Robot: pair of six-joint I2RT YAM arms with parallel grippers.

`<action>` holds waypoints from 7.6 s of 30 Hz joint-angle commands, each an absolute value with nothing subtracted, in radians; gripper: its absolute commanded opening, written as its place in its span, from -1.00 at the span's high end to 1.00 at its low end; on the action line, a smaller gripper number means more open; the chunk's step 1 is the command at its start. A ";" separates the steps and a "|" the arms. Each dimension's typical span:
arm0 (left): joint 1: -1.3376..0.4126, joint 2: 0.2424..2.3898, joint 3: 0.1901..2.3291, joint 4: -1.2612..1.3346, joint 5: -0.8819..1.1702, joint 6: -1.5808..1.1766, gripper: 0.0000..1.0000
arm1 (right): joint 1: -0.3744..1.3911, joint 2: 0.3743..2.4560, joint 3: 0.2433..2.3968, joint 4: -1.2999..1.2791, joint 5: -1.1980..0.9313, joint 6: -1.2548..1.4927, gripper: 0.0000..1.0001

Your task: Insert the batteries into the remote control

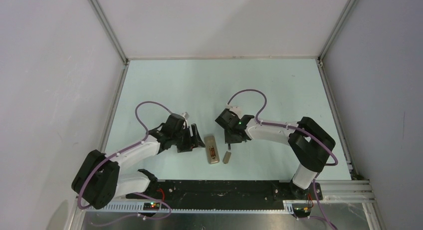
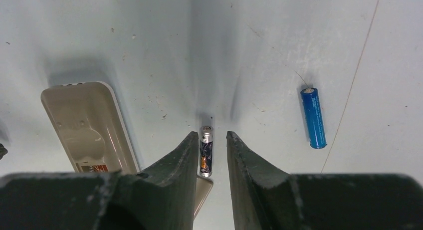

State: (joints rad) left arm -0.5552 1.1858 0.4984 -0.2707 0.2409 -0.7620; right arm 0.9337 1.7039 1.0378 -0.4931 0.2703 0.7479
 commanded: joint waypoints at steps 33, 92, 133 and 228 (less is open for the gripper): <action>-0.579 1.300 0.575 -0.245 0.269 -0.805 -0.27 | 1.198 1.449 0.890 -0.147 0.527 0.665 0.82; -0.499 1.220 0.488 -0.246 0.275 -0.816 -0.18 | 1.328 1.664 0.818 0.055 0.730 0.623 0.73; -0.496 1.253 0.543 -0.245 0.278 -0.815 -0.26 | 1.206 1.528 0.864 0.006 0.393 0.581 0.31; -0.608 1.484 0.677 -0.192 0.301 -0.841 -0.05 | 1.244 1.671 0.931 -0.135 0.418 0.482 0.13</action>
State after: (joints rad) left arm -0.5983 1.4738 0.6453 -0.1928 0.3176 -0.8391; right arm 1.2354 1.6447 0.9001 -0.1234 0.3859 0.4950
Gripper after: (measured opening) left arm 0.527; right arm 0.419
